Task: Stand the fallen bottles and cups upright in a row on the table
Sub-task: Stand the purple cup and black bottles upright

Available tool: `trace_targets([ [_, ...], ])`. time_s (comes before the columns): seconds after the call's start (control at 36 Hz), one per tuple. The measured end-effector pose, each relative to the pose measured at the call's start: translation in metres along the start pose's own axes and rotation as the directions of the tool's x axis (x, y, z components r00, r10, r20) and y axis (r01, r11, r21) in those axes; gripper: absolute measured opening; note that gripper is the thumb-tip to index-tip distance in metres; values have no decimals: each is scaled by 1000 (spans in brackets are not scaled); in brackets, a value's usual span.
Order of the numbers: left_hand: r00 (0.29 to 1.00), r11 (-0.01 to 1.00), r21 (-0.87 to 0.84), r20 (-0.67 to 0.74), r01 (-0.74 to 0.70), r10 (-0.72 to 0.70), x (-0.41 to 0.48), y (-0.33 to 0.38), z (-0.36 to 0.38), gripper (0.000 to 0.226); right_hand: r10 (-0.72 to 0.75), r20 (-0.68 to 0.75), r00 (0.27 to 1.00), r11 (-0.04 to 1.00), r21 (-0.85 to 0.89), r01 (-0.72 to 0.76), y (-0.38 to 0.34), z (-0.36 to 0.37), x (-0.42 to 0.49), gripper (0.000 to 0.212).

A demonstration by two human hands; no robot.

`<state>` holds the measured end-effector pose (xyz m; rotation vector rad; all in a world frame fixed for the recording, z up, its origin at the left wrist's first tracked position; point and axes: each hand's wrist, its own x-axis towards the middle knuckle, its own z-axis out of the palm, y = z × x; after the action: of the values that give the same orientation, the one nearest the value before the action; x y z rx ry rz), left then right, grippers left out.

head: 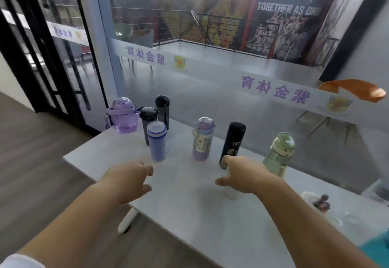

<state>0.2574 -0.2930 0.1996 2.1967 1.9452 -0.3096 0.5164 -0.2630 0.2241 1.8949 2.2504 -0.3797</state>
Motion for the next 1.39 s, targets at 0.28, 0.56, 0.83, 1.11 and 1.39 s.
trace_targets([
  [0.28,994,994,-16,3,109,-109,65,-92,-8,41,-101,8,995,995,21,101,-54,-12,109,61],
  [0.56,982,983,-15,-42,183,-184,159,-170,-46,40,-148,-92,985,982,107,157,-92,-57,231,56],
  [0.83,940,945,-217,-185,245,-287,238,-227,-61,28,-176,-105,979,977,101,186,-119,-75,316,54],
  [1.11,928,918,-362,-260,161,-266,338,-274,-61,49,-36,-152,988,987,152,60,-147,-78,391,44],
  [1.39,988,932,-335,-22,137,-153,411,-316,-47,88,110,-159,981,980,182,-81,-185,-66,450,59],
])
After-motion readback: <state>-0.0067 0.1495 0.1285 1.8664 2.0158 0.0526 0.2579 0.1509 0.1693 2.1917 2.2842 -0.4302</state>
